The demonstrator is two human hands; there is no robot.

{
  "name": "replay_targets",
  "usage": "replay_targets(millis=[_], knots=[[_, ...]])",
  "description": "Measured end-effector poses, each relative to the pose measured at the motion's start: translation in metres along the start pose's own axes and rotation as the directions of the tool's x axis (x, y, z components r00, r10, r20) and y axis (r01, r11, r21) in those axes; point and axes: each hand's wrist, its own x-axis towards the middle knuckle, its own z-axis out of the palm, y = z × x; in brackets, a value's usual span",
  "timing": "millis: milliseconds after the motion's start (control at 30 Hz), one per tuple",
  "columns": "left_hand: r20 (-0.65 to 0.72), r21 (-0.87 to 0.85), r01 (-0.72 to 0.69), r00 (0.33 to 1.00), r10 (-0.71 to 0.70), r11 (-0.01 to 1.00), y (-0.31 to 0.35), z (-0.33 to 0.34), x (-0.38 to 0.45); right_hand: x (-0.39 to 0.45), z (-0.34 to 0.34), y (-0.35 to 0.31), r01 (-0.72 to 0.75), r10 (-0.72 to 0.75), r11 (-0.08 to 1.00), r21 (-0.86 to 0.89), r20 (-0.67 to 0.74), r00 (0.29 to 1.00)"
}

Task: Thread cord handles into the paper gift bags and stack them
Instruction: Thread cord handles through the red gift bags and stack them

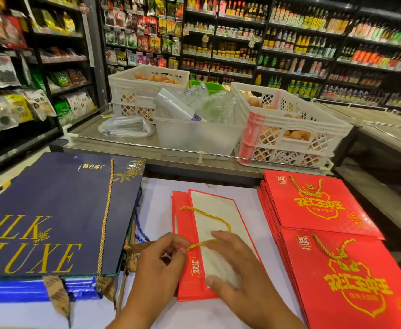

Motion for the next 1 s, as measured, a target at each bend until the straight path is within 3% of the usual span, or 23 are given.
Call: replay_targets(millis=[67,133,267,400,533,667,833,933,1000], knots=[[-0.009,-0.054,0.029,1.000,-0.030,0.998,0.002,0.001,-0.001,-0.021,-0.005,0.006,-0.007,0.012,0.999,-0.045,0.126,0.992],[-0.004,-0.093,0.050,0.999,-0.050,0.994,0.006,0.004,-0.003,-0.037,-0.005,0.017,0.050,-0.031,0.990,-0.134,0.141,0.990],[-0.017,-0.072,0.014,1.000,-0.015,0.997,0.019,0.009,-0.006,-0.053,-0.006,0.029,0.024,-0.046,0.970,-0.241,-0.088,0.995],[0.010,0.032,-0.149,0.989,0.149,0.988,0.054,0.013,-0.007,-0.058,-0.014,0.020,0.046,-0.092,0.985,-0.168,-0.282,0.955],[0.113,0.243,-0.433,0.901,0.418,0.868,0.096,0.012,-0.013,-0.060,-0.022,0.011,0.008,-0.052,0.995,-0.098,-0.448,0.893],[0.159,0.325,-0.577,0.814,0.558,0.749,0.119,0.009,-0.015,-0.061,-0.036,-0.003,-0.061,0.064,0.998,0.024,-0.579,0.813],[-0.045,0.228,-0.495,0.855,0.517,0.838,0.117,0.003,-0.009,-0.069,-0.052,-0.020,-0.107,0.331,0.920,0.376,-0.605,0.724],[-0.093,0.131,-0.291,0.948,0.304,0.948,0.100,0.000,-0.004,-0.077,-0.057,-0.020,-0.046,0.490,0.757,0.651,-0.520,0.699],[-0.039,0.107,-0.144,0.988,0.149,0.984,0.087,-0.003,-0.004,-0.082,-0.062,-0.023,-0.049,0.528,0.708,0.704,-0.483,0.698]])
